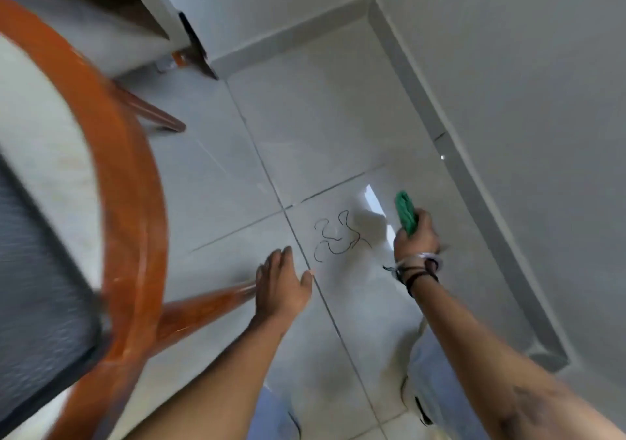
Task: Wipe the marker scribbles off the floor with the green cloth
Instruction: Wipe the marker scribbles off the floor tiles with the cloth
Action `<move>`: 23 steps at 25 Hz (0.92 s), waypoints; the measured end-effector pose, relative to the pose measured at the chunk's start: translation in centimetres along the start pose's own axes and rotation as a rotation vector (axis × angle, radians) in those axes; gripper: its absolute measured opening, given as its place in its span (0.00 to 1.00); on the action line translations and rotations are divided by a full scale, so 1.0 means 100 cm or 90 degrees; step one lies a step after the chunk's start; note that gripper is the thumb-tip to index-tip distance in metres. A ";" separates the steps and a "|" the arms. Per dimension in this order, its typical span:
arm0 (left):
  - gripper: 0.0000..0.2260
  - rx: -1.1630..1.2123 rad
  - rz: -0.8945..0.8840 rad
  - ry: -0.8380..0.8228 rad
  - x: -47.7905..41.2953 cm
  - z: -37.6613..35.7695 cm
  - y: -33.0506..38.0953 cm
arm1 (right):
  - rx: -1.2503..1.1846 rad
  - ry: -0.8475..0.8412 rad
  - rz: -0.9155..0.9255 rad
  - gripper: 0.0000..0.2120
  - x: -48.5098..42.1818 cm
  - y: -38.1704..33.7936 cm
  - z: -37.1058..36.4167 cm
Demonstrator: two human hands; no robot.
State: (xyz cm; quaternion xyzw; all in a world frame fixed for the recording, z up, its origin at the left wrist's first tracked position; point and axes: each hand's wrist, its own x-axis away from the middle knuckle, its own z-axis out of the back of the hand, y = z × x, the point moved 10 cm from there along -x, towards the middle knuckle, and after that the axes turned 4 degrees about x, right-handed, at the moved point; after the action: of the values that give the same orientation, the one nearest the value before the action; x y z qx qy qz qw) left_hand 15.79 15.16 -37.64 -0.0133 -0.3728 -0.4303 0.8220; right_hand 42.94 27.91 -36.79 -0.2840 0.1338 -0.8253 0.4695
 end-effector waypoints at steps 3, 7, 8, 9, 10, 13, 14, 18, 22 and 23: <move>0.34 -0.103 0.001 -0.035 -0.055 -0.049 -0.017 | 0.189 -0.255 0.143 0.30 0.000 0.029 -0.130; 0.41 -0.198 0.006 -0.081 -0.103 -0.082 -0.026 | 0.566 -0.415 0.348 0.45 0.067 0.089 -0.222; 0.43 -0.219 -0.001 -0.095 -0.110 -0.088 -0.027 | 0.564 -0.367 0.360 0.46 0.060 0.087 -0.219; 0.44 -0.241 -0.011 -0.109 -0.117 -0.094 -0.029 | 0.571 -0.319 0.374 0.46 0.045 0.084 -0.216; 0.45 -0.260 -0.021 -0.123 -0.122 -0.098 -0.032 | 0.588 -0.293 0.371 0.46 0.030 0.084 -0.213; 0.44 -0.295 -0.029 -0.177 -0.130 -0.110 -0.044 | 0.618 -0.309 0.362 0.49 0.036 0.078 -0.222; 0.44 -0.309 -0.030 -0.190 -0.133 -0.112 -0.045 | 0.634 -0.347 0.425 0.50 0.063 0.079 -0.233; 0.51 -0.310 0.015 -0.265 -0.135 -0.122 -0.058 | 0.664 -0.562 0.665 0.48 0.136 0.111 -0.237; 0.58 -0.308 0.024 -0.248 -0.133 -0.138 -0.062 | 0.566 -0.237 0.114 0.53 -0.025 0.099 -0.170; 0.58 -0.320 0.020 -0.238 -0.132 -0.139 -0.063 | 0.542 -0.238 0.039 0.53 -0.035 0.088 -0.172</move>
State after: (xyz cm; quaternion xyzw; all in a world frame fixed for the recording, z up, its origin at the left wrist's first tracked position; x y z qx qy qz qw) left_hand 14.96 15.61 -57.78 -0.3007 -0.3993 -0.4866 0.7165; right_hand 40.23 25.48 -56.09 -0.2058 -0.2958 -0.7268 0.5848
